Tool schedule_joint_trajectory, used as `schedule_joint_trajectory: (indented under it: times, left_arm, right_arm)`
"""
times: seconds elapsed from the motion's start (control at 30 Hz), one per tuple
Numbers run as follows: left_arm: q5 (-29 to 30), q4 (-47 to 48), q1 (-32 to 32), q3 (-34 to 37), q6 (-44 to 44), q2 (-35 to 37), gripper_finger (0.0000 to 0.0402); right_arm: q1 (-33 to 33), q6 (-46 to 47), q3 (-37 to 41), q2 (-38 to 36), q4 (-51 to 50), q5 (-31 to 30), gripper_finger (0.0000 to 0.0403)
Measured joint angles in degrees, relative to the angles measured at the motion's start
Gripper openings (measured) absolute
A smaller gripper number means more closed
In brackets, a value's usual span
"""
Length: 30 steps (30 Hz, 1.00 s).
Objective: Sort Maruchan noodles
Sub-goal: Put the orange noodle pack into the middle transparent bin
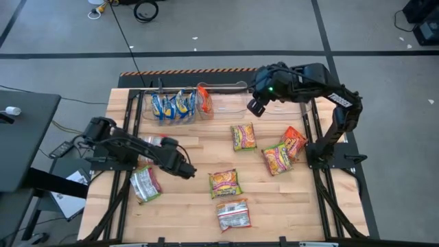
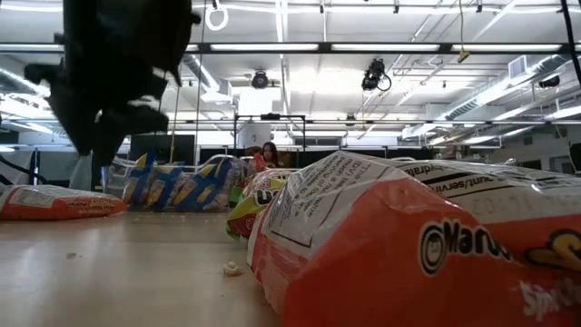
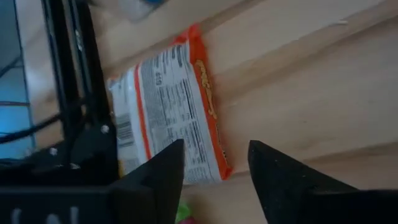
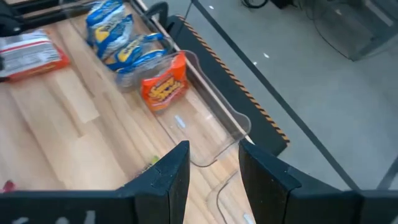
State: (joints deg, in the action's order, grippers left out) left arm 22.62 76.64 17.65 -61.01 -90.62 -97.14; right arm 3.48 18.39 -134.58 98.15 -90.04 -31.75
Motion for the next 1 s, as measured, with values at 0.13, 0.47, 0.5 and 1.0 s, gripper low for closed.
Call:
schedule_joint_trajectory:
  times: [0.13, 0.47, 0.5, 1.0]
  left_arm:
    - [-4.8, -3.6, -1.3, 6.2, -3.8, 0.0, 0.0231]
    - [-2.6, -9.3, -3.0, 10.7, -7.8, 0.0, 0.0248]
    - [-2.4, -9.7, -2.7, 10.1, -7.8, 0.0, 0.0246]
    - [-1.2, -14.0, -4.5, 13.3, -7.7, -0.1, 0.0200]
  right_arm:
    - [-2.0, 1.1, 0.0, 0.0, 0.0, -0.1, 0.0143]
    - [-3.3, 3.0, 0.0, 0.1, 0.0, -0.6, 0.0143]
    - [-3.3, 3.5, 0.0, 0.1, 0.0, -0.9, 0.0143]
    - [-1.7, 4.0, 0.0, 0.2, 0.4, -1.7, 0.0143]
